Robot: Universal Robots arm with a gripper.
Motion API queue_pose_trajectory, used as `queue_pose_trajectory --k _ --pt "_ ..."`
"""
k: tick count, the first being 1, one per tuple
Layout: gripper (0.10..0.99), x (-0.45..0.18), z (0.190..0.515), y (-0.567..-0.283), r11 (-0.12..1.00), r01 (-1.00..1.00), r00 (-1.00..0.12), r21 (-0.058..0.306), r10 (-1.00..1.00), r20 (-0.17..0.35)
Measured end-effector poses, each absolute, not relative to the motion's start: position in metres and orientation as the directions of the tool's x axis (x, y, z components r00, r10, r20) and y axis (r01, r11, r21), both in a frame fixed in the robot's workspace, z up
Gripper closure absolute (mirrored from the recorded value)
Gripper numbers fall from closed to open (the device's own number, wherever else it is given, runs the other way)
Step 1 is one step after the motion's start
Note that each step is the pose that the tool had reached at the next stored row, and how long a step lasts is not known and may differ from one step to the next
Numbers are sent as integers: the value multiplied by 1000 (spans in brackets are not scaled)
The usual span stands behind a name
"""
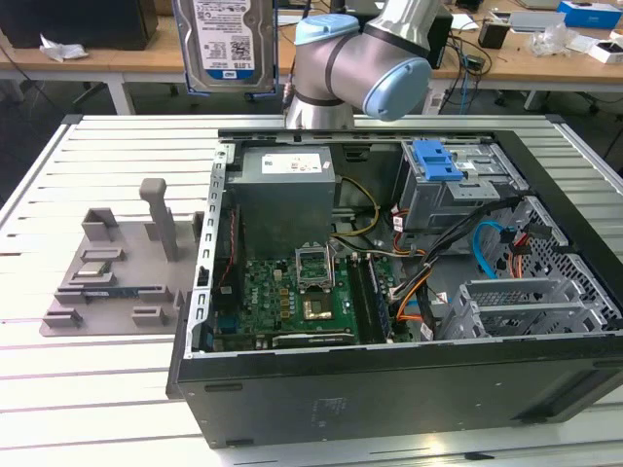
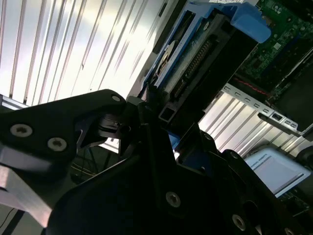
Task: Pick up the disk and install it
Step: 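Pick up the disk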
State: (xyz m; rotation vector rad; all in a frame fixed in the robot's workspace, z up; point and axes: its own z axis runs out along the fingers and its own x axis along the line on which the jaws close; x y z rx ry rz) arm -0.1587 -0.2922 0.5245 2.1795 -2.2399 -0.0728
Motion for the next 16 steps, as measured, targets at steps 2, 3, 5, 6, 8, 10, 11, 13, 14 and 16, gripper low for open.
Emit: queue_pose_trajectory --k 2,3,5,6,8,10,11,13,14,16 --pt "718 -151 524 -292 27 -999 -28 44 -999 -21" --pt "718 -146 525 -292 27 -999 -28 44 -999 -21" --pt "718 -138 525 -292 27 -999 -28 45 -999 -21" --pt "718 -135 524 -292 27 -999 -28 45 -999 -21" --pt "718 -123 524 -292 27 -999 -28 45 -999 -21" --pt "718 -116 524 -292 27 -999 -28 45 -999 -21" --pt "718 -107 524 -292 27 -999 -28 46 -999 -21" --pt "718 -99 524 -292 27 -999 -28 46 -999 -21" --pt "718 -95 524 -292 27 -999 -28 46 -999 -21" --pt "718 -89 524 -292 27 -999 -28 46 -999 -21"
